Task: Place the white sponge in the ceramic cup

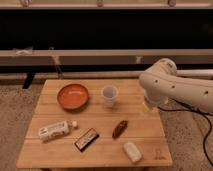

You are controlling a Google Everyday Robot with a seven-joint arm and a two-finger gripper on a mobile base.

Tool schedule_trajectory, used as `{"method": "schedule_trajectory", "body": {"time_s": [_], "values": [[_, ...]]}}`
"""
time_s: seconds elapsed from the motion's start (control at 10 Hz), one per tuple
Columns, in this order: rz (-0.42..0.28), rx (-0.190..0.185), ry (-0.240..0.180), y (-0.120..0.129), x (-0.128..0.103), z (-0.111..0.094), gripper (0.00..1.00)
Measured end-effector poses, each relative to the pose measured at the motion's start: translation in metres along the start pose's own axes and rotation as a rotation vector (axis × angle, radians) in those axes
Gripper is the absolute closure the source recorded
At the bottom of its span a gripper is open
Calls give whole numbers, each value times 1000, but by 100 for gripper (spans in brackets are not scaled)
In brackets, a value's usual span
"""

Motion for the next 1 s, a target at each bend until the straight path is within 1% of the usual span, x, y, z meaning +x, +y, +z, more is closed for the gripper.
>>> {"method": "schedule_trajectory", "body": {"time_s": [0.1,0.2,0.3,0.4,0.5,0.7,0.9,1.0], "values": [[-36,-11,4,20,13,4,20],[-55,-13,9,35,23,8,20],[-82,-10,12,62,37,16,20],[-97,-7,17,79,46,27,20],[-104,-6,21,90,51,37,20],[-108,-10,57,116,63,61,20],[-95,-17,91,140,71,69,20],[-88,-40,108,165,68,73,20]]}}
